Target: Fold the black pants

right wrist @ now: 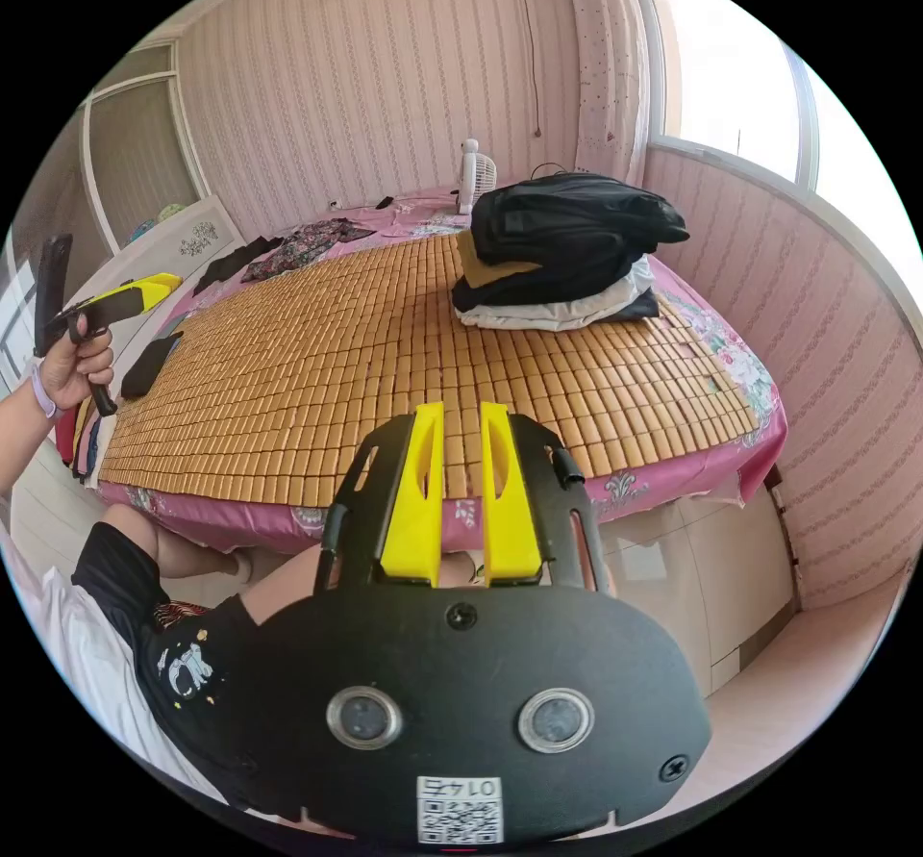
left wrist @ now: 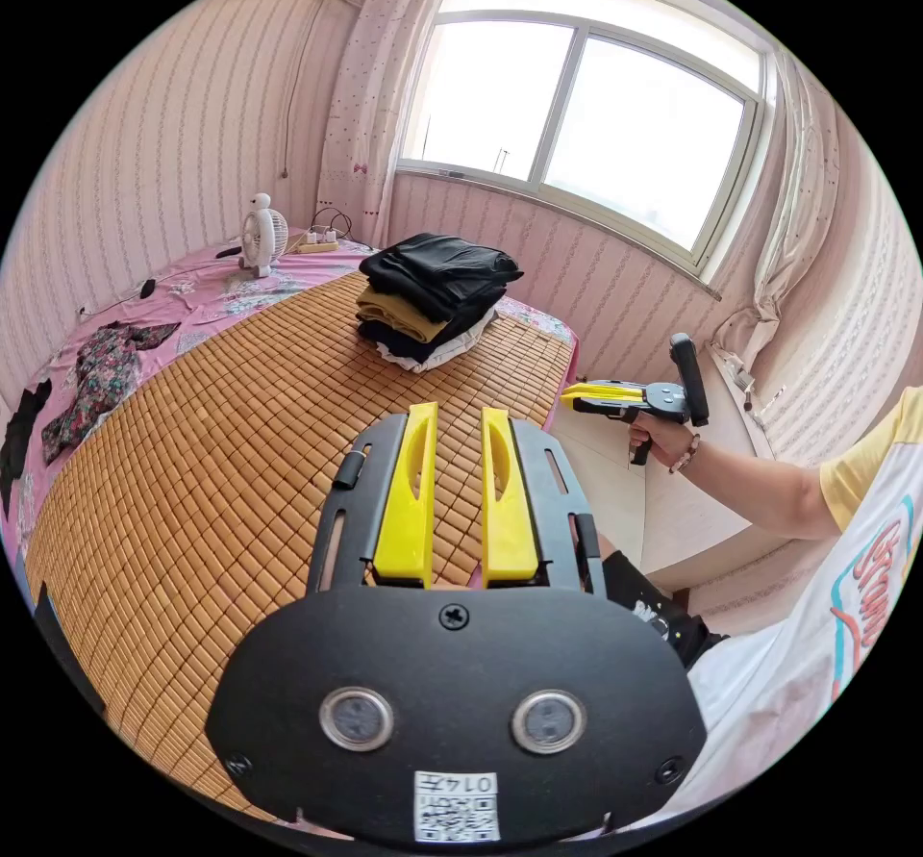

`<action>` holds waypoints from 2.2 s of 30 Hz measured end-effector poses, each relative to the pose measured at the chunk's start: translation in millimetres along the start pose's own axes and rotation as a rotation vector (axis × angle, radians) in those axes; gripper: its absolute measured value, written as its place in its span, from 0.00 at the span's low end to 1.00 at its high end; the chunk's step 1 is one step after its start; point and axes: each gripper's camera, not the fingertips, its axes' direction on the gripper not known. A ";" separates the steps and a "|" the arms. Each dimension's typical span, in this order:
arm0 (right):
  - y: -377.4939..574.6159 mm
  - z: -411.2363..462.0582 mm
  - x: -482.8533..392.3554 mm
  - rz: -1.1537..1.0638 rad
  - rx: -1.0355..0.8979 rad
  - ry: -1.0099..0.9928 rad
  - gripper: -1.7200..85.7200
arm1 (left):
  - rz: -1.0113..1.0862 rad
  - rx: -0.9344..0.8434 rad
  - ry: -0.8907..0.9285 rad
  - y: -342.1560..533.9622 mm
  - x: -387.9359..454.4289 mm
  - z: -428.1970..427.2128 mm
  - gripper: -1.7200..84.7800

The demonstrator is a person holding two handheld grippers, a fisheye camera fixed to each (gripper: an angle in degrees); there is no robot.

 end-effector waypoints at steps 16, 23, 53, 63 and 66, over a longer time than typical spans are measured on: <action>-162.1 33.8 121.0 -0.072 0.179 0.270 0.18 | 0.063 -0.105 0.000 -215.5 20.6 296.2 0.15; -176.1 46.8 148.9 -0.016 0.048 0.168 0.13 | 0.109 -0.291 -0.127 -240.1 26.5 350.4 0.05; -255.6 -121.5 -244.0 -0.373 0.539 -0.846 0.03 | -0.263 0.359 -0.566 146.4 -105.0 -384.9 0.01; -113.9 68.7 -202.1 -0.382 -0.059 -0.471 0.05 | -0.524 0.074 -0.460 277.9 -181.8 -306.6 0.02; -58.9 122.2 -182.8 -0.352 -0.311 -0.324 0.06 | -0.628 -0.013 -0.320 318.1 -200.2 -273.3 0.04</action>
